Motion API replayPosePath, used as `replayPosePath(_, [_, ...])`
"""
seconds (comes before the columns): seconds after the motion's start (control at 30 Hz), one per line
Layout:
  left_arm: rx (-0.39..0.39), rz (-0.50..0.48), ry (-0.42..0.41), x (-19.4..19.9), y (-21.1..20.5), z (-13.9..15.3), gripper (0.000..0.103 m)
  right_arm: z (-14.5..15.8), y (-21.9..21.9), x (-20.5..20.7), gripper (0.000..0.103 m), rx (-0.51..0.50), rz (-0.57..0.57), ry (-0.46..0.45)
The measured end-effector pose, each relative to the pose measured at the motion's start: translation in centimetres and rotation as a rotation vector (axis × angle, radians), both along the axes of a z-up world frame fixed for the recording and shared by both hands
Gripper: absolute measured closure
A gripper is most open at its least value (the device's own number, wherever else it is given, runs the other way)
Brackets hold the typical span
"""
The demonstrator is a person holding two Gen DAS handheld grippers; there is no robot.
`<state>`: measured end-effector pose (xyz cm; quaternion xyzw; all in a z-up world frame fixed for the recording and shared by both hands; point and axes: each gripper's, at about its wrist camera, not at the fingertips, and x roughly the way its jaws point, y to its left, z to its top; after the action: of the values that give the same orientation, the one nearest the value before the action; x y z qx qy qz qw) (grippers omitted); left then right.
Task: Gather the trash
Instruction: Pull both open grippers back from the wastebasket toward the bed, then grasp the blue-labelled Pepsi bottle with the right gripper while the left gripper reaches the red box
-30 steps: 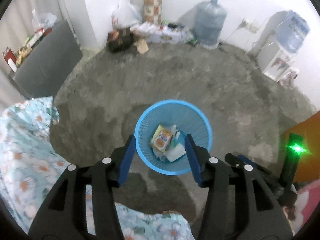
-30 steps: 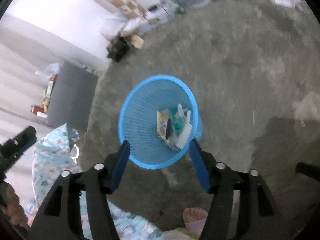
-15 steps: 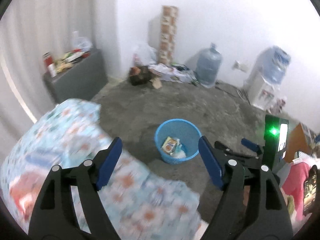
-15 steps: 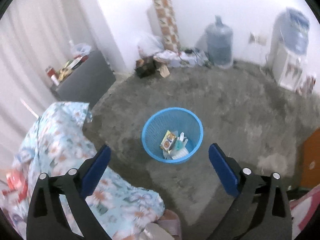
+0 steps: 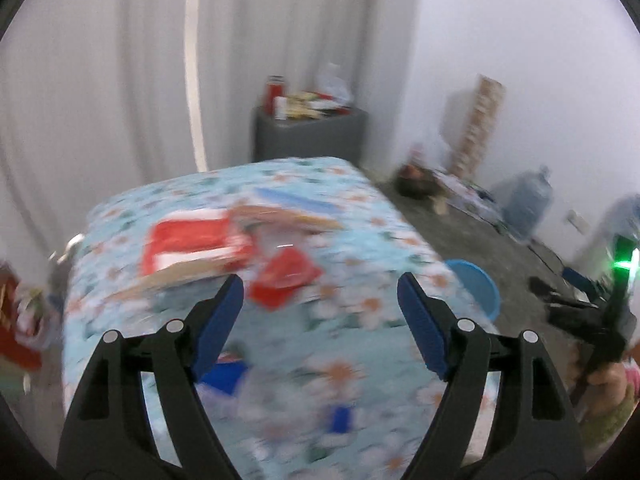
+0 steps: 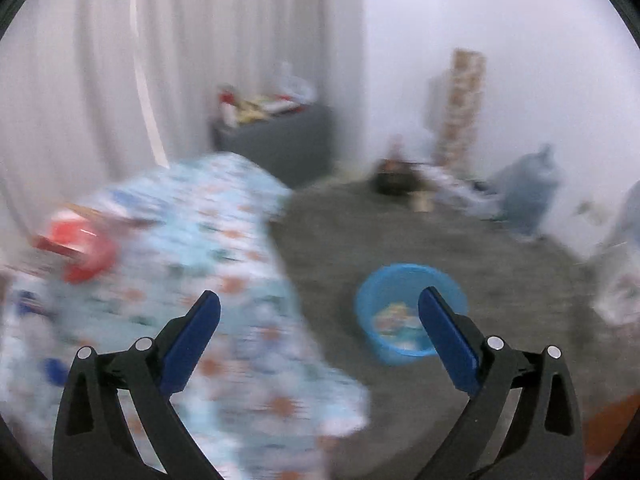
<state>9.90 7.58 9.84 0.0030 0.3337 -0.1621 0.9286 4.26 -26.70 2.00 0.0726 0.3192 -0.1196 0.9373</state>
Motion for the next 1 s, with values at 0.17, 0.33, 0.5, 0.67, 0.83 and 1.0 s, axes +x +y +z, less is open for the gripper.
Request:
replayPosePath(0.17, [0.005,0.192,-0.024,-0.9,6.6,-0.7,0.028,1.3,3.0,0.4,0.007,0.092,0.165,-0.052])
replayPosePath(0.33, [-0.019,0.312,0.009,-1.0,11.0,-2.3,0.028,0.9,7.8,2.9,0.007,0.299,0.491,0.036])
replayPosePath(0.5, [-0.063,0.374,0.052,-1.2,13.9,-4.3,0.028,-1.0,15.7,6.2,0.007,0.416,0.805,0.197])
replayPosePath(0.67, [-0.074,0.395,0.079,-1.5,15.4,-6.0,0.028,-3.4,23.1,9.3,0.014,0.357,0.963,0.342])
replayPosePath(0.83, [-0.075,0.42,0.102,-1.3,17.0,-7.3,0.028,-5.9,26.5,13.0,0.025,0.39,0.995,0.481])
replayPosePath(1.0, [-0.098,0.434,0.12,-0.9,18.5,-8.3,0.028,-8.2,29.0,14.4,0.034,0.399,1.018,0.604])
